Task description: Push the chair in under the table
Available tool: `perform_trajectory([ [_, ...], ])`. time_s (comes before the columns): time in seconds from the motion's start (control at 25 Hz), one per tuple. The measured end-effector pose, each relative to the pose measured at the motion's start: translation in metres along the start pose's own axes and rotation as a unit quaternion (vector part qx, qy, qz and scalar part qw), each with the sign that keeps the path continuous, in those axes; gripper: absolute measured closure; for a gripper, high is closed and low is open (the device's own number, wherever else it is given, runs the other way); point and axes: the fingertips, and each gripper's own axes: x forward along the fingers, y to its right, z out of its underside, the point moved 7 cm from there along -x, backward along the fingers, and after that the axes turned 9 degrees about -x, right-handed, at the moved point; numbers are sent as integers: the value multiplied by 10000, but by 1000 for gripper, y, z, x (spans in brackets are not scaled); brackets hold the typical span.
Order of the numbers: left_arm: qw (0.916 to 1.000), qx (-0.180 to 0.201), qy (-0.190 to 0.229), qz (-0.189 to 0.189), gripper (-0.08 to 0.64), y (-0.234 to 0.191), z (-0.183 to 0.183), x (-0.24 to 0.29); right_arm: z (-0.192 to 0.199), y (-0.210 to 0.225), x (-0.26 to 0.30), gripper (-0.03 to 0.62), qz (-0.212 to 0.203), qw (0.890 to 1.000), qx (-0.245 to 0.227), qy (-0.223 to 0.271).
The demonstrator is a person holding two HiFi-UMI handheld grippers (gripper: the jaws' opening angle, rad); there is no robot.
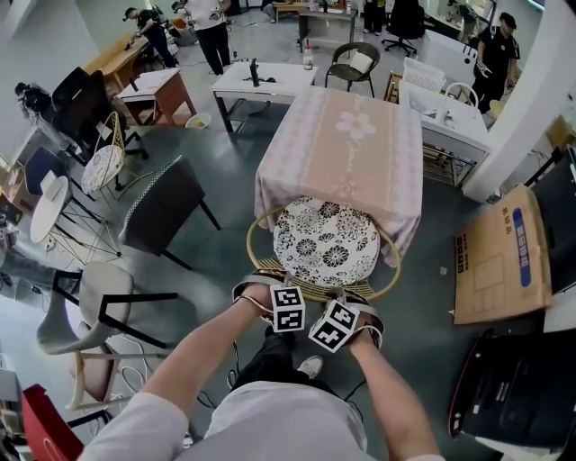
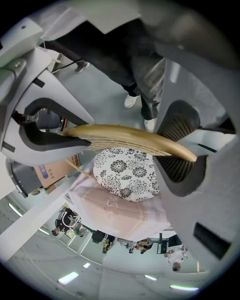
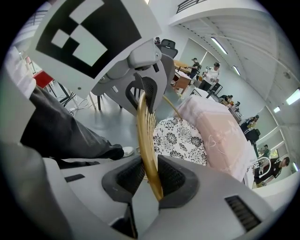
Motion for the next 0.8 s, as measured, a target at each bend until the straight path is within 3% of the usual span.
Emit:
perform_trajectory([
  [0.8, 9998, 163, 141, -13, 480, -69, -12, 22, -3, 67, 26, 522, -42, 10000, -42, -24],
])
